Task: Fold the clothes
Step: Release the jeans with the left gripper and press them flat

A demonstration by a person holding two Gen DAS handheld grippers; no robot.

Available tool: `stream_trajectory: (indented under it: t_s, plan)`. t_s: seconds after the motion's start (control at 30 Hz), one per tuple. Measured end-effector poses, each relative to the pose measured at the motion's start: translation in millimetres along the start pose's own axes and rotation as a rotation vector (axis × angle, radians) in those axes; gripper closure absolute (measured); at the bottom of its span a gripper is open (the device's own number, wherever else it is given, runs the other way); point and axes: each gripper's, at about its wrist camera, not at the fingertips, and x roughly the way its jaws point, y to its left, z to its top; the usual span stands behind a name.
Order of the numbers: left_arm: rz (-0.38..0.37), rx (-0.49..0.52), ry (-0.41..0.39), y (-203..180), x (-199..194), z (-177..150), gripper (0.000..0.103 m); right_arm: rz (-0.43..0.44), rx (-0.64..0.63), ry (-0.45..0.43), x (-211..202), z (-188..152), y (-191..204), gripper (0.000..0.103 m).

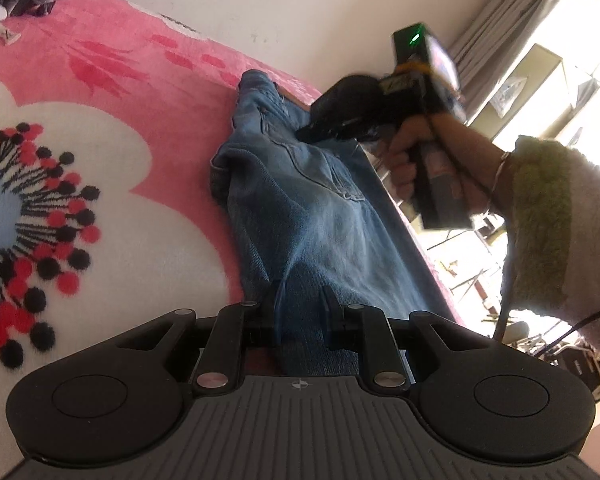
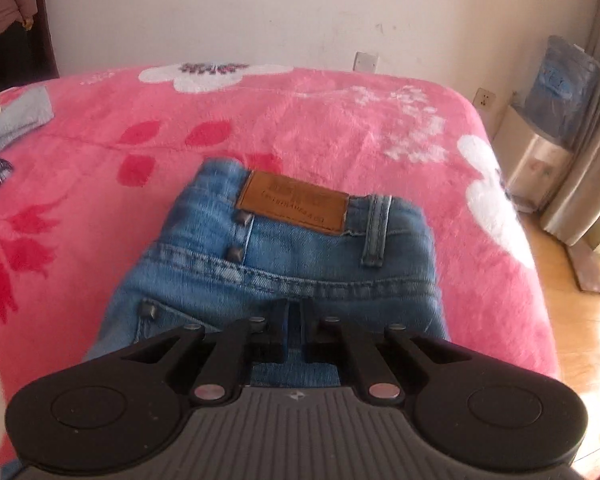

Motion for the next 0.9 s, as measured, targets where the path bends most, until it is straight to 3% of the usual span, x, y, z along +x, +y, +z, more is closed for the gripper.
stream_trajectory:
  t_s: [0.07,0.23,0.4,0.6,0.7,0.77,0.9]
  plan:
    - [-0.003,-0.004,-0.006,0.4,-0.5,-1.1,0.085,0.046,-0.006,-0.045,-13.3,7.0,1.3,0.099]
    - [-0.004,-0.003,-0.013,-1.5,-0.4,-3.9,0.085,0.14,0.046,-0.035,14.4,28.9,10.3,0.099]
    - [-0.012,-0.041,-0.006,0.9,-0.5,-3.9,0.085,0.1,0.012,-0.015,43.1,32.0,17.0,0.103]
    - [-0.009,-0.057,-0.009,-0.6,-1.8,-9.1,0.085,0.068,-0.028,-0.032,25.3,38.5,25.4,0.102]
    - [-0.015,-0.077,-0.007,1.2,-0.5,-8.6,0.085,0.164,-0.057,-0.061,-6.9,38.4,28.5,0.102]
    - [-0.015,-0.08,-0.006,1.2,0.3,-8.6,0.085,0.213,-0.094,-0.019,-17.0,33.8,34.7,0.102]
    - [-0.006,-0.066,-0.008,-0.6,2.0,-6.5,0.085,0.182,-0.134,0.078,13.3,22.5,47.1,0.103]
